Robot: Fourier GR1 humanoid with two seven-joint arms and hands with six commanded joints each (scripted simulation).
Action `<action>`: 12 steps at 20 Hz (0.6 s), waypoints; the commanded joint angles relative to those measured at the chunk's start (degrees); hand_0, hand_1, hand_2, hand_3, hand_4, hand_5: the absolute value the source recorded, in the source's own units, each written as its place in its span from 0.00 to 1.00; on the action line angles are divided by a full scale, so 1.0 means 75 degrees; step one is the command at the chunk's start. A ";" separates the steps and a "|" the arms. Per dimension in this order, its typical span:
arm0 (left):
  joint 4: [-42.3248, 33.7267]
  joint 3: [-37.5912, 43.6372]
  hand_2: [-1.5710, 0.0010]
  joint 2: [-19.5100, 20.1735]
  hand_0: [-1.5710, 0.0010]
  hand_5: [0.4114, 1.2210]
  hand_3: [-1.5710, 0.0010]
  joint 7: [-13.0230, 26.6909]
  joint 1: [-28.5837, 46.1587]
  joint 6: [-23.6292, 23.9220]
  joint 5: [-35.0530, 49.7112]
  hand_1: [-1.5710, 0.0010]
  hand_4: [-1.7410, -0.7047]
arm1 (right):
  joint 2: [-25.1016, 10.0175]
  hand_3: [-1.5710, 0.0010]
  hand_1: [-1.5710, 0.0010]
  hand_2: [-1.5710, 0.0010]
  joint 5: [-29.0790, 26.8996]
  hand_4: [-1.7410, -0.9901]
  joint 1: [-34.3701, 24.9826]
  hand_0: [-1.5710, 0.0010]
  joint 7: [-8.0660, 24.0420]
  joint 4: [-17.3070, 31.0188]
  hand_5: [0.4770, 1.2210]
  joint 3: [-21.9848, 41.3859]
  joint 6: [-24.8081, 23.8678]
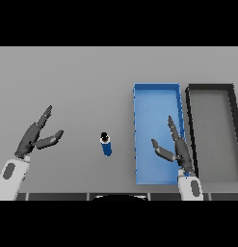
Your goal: Pick up the blue pipe and place it into the blue bin.
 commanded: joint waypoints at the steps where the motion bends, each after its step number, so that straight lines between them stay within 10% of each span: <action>1: -0.0029 -0.0051 1.00 -0.0008 1.00 0.23 1.00 0.0028 0.0019 -0.0036 -0.0008 1.00 0.64 | -0.0039 1.00 1.00 1.00 0.0102 0.72 0.0058 1.00 -0.0002 -0.0010 0.18 0.0041 -0.0008; 12: -0.1258 -0.1307 1.00 -0.0045 1.00 0.11 1.00 -0.0019 0.0514 -0.1297 -0.0115 1.00 0.56 | -0.0160 1.00 1.00 1.00 0.0277 0.71 0.0037 1.00 -0.0041 -0.0055 0.18 0.0078 -0.0026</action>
